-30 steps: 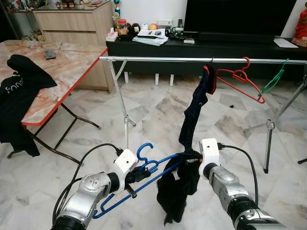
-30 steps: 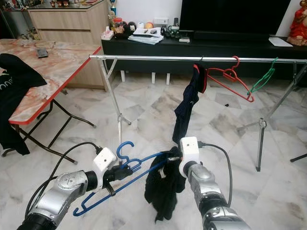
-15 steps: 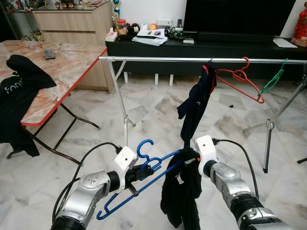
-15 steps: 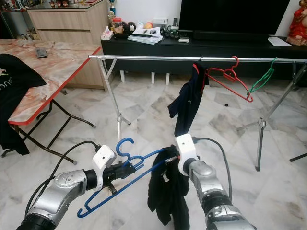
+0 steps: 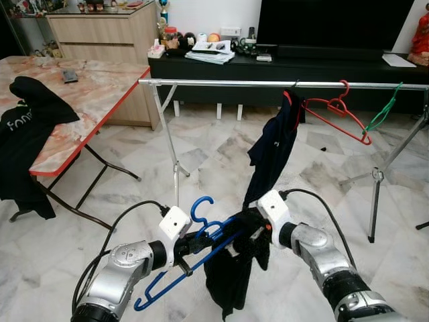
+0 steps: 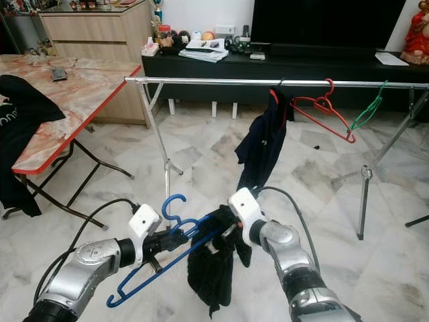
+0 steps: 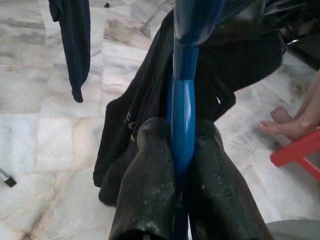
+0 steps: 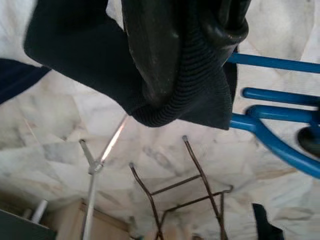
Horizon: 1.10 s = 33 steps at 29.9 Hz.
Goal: Hang hanger
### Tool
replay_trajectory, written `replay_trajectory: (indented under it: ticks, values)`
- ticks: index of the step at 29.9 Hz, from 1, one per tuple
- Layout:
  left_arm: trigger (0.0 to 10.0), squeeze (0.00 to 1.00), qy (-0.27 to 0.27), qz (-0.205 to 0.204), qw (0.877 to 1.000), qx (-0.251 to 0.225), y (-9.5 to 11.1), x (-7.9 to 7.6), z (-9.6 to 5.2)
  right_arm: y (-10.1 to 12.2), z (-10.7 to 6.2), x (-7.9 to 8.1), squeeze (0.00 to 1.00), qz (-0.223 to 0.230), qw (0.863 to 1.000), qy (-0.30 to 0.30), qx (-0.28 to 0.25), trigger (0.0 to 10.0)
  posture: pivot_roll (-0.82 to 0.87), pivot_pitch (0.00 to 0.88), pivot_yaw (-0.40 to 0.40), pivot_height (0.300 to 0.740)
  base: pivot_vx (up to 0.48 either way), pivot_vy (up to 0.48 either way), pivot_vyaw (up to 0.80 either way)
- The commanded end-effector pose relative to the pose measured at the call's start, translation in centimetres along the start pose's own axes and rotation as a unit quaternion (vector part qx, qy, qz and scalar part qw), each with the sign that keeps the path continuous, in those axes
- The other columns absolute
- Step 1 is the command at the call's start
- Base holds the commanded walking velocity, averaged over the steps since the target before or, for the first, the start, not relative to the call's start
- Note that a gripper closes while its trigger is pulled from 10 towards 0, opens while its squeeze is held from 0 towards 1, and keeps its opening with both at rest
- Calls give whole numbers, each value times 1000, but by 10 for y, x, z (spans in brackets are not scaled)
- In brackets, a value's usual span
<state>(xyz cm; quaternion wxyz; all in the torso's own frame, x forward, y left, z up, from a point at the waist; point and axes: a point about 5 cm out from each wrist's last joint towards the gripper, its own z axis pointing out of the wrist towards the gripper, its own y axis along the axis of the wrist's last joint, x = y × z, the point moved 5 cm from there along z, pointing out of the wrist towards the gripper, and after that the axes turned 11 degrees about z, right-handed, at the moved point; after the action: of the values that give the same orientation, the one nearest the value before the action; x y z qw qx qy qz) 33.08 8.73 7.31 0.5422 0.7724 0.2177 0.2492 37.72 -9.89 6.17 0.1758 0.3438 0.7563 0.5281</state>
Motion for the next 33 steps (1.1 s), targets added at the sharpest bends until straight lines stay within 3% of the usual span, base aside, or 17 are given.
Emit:
replay_trajectory:
  ticks: [1, 8, 14, 23, 28, 30, 33]
  values:
    - [10000, 0, 2, 5, 1000, -4, 4, 1, 2, 13, 0, 6, 0, -11, 999, 29, -29, 10000, 79, 17, -3, 740, 0, 0, 0]
    - [10000, 0, 11, 3, 1000, -5, 4, 3, 3, 20, -8, 22, 0, -48, 992, 105, -53, 10000, 78, 20, -3, 740, 0, 0, 0]
    - [10000, 0, 15, -4, 1000, -6, 3, 4, 4, 46, -29, 42, 0, -79, 972, 186, -117, 10000, 72, 22, 0, 740, 0, 0, 0]
    - [10000, 0, 26, -10, 1000, -8, 2, 7, 5, 77, -50, 51, 0, -118, 956, 220, -155, 10000, 65, 24, 1, 740, 0, 0, 0]
    - [10000, 0, 34, -11, 999, -11, 3, 8, 6, 62, -46, 50, 0, -120, 963, 206, -124, 10000, 69, 27, -1, 740, 0, 0, 0]
    - [10000, 0, 37, -12, 999, -12, 4, 9, 7, 49, -40, 35, 0, -119, 977, 154, -83, 10000, 69, 27, -1, 740, 0, 0, 0]
    - [10000, 0, 37, -14, 999, -13, 3, 9, 7, 45, -38, 26, 0, -123, 982, 123, -71, 10000, 69, 27, -1, 740, 0, 0, 0]
